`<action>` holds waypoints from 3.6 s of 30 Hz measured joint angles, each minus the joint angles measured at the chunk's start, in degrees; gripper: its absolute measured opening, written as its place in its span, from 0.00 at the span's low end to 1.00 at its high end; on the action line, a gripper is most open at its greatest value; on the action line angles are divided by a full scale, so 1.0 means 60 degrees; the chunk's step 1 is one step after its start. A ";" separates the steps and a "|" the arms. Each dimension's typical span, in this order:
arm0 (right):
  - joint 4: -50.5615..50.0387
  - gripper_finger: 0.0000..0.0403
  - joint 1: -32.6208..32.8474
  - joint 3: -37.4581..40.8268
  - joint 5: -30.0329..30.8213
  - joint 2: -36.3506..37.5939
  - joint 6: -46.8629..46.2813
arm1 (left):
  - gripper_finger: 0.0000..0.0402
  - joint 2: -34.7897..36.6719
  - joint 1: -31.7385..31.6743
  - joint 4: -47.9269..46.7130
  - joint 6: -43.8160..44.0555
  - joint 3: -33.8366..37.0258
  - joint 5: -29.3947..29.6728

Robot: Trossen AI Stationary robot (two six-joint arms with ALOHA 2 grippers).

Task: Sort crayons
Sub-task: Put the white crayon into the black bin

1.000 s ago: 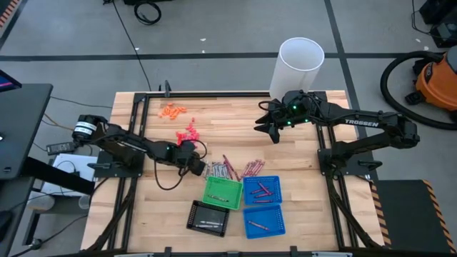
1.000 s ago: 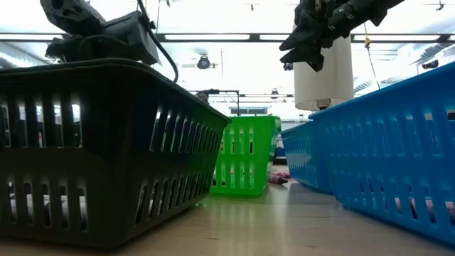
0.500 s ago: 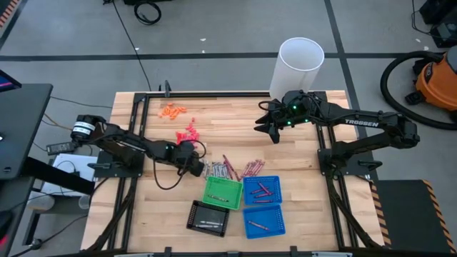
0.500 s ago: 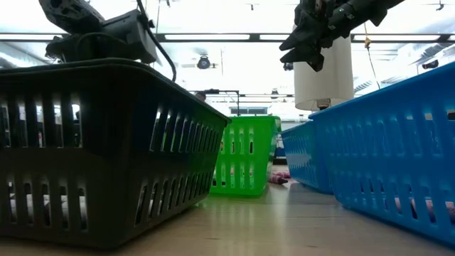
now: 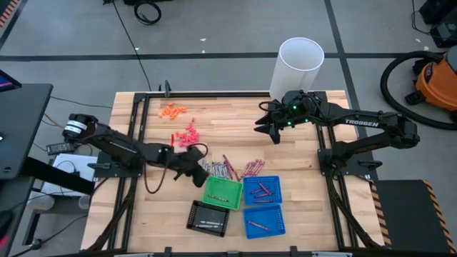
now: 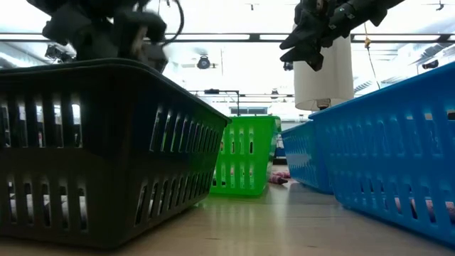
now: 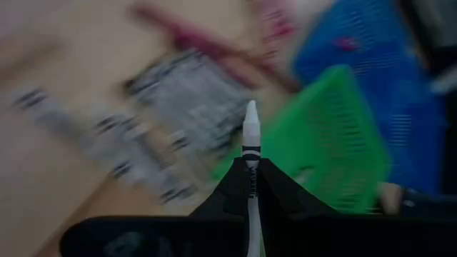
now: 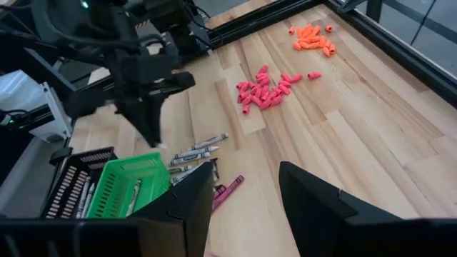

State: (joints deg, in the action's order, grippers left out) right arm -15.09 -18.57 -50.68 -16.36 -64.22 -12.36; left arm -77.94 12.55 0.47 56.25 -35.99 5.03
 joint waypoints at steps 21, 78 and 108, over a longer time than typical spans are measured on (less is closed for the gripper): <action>0.0010 0.42 0.0028 -0.0001 -0.0555 -0.0002 0.0088 | 0.05 -0.2880 0.2760 0.2496 -0.2296 -0.1673 0.0183; -0.0358 0.42 0.0896 -0.0004 0.0578 -0.0001 0.0314 | 0.29 -0.1074 -0.0350 -0.3703 -0.1228 -0.1818 0.2012; -0.0129 0.42 0.0882 -0.0004 0.0542 -0.0002 0.0335 | 0.46 -0.2285 -0.1380 -0.4581 0.4786 -0.1883 0.1720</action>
State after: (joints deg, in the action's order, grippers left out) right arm -15.86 -13.28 -50.70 -13.10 -64.23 -10.35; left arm -91.64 4.27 -27.02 84.97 -47.29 15.35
